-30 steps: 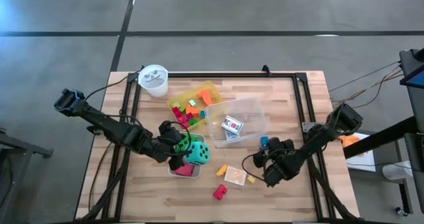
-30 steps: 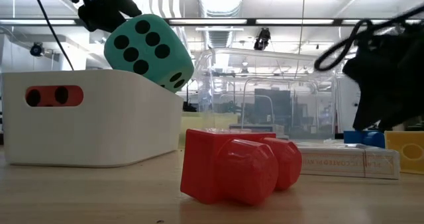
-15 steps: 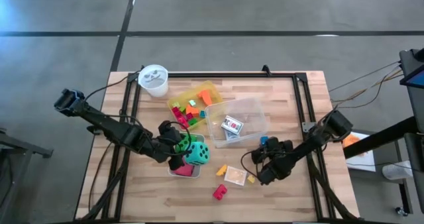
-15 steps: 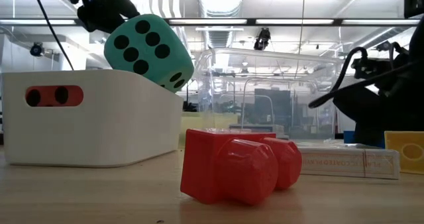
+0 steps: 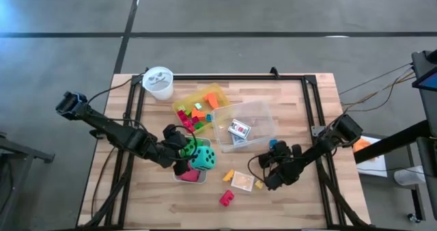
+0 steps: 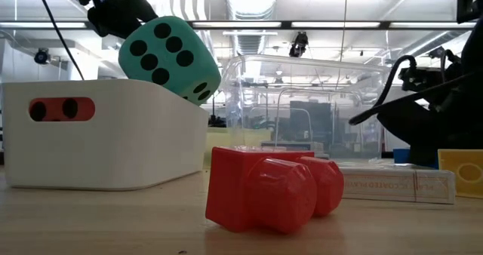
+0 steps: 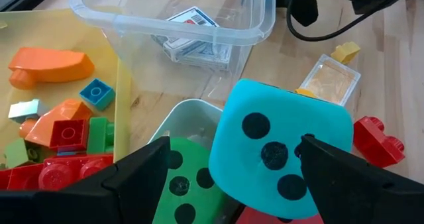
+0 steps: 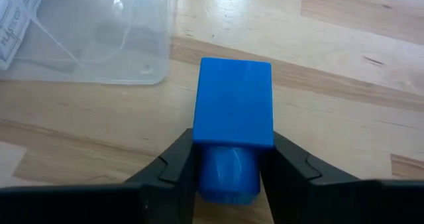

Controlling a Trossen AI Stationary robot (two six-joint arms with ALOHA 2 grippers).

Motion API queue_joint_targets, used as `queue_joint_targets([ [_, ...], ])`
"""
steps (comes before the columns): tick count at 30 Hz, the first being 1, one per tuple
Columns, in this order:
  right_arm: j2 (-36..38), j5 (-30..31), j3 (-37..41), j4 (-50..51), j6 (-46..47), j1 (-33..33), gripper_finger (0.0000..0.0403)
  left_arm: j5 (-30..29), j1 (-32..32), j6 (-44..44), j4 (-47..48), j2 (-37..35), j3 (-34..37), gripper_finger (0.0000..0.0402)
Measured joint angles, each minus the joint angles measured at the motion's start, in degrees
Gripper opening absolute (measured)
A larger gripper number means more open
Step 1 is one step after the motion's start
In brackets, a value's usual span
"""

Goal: Pick & Place Toys
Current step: Put the dark blue game piece into the yellow bin

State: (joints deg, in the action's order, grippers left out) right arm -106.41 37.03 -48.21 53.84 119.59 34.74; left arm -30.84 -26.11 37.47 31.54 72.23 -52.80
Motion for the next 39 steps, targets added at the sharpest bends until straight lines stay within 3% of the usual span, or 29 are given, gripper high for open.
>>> queue_joint_targets([
  [5,1.46,-1.98,-0.55,0.46,-1.56,0.31,0.0121,0.00,0.00,0.00,0.01,0.00,0.00,0.0325],
  [11,8.75,-6.81,-2.36,1.49,-9.04,1.87,0.0121,0.41,-0.03,0.02,0.18,0.00,0.00,0.0325],
  [20,21.60,-5.83,-7.98,1.23,-21.44,4.99,0.0121,1.02,-0.04,-0.34,0.18,0.00,-0.18,0.0325],
  [28,23.88,-5.51,-14.77,0.67,-34.73,5.53,0.0121,3.88,-0.07,-3.17,7.43,-0.65,-4.99,0.0325],
  [33,22.59,0.12,-19.12,-0.58,-43.99,5.51,0.0121,2.09,0.51,-6.77,9.57,-0.94,-8.58,0.0325],
  [37,21.88,7.63,-22.51,-4.10,-58.30,5.27,0.0121,4.40,1.47,-14.39,-3.05,-0.92,-8.79,0.0325],
  [39,21.37,12.27,-23.96,-6.29,-66.56,5.20,0.0121,7.06,2.07,-13.55,-9.02,-0.92,-8.79,0.0325],
])
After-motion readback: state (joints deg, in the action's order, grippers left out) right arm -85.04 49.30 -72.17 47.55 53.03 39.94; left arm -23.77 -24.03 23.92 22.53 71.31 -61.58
